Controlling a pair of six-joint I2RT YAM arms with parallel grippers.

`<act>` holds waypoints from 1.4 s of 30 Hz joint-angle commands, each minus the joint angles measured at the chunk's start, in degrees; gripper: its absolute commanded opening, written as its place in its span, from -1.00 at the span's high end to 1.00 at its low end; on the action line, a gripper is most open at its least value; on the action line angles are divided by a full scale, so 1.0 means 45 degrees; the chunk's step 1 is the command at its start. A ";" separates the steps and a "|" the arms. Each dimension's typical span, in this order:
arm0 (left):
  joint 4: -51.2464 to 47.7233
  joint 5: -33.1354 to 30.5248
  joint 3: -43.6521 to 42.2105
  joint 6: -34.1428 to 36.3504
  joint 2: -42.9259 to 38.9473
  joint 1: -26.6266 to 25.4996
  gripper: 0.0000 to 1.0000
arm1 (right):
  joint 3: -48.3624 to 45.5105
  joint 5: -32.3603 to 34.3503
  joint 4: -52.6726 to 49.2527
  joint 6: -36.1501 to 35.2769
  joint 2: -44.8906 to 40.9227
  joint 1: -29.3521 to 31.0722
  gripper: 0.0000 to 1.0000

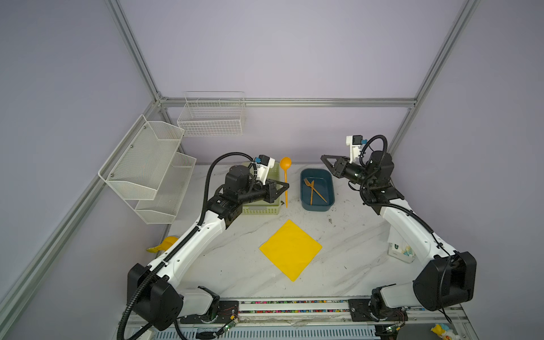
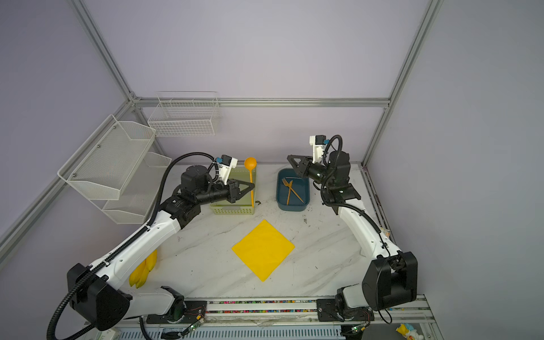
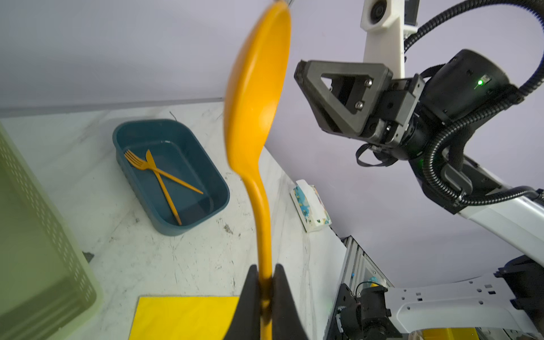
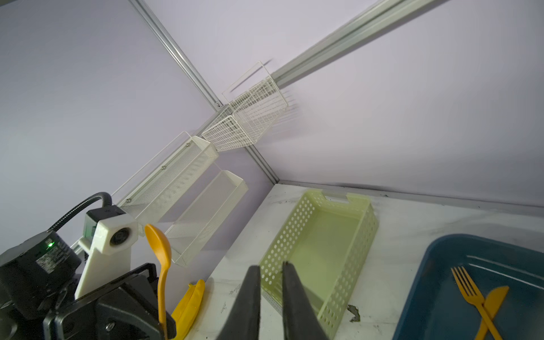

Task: Place the utensils on the paper napkin and roll it up
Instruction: 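Grasp the spoon handle with the left gripper while the right gripper releases and withdraws, then carry the spoon with the left gripper to above the yellow napkin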

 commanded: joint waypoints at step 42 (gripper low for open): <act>0.5796 0.0815 -0.8057 -0.3903 0.2611 -0.1427 0.95 | -0.1108 -0.0581 -0.0865 -0.1039 -0.0863 -0.0770 0.63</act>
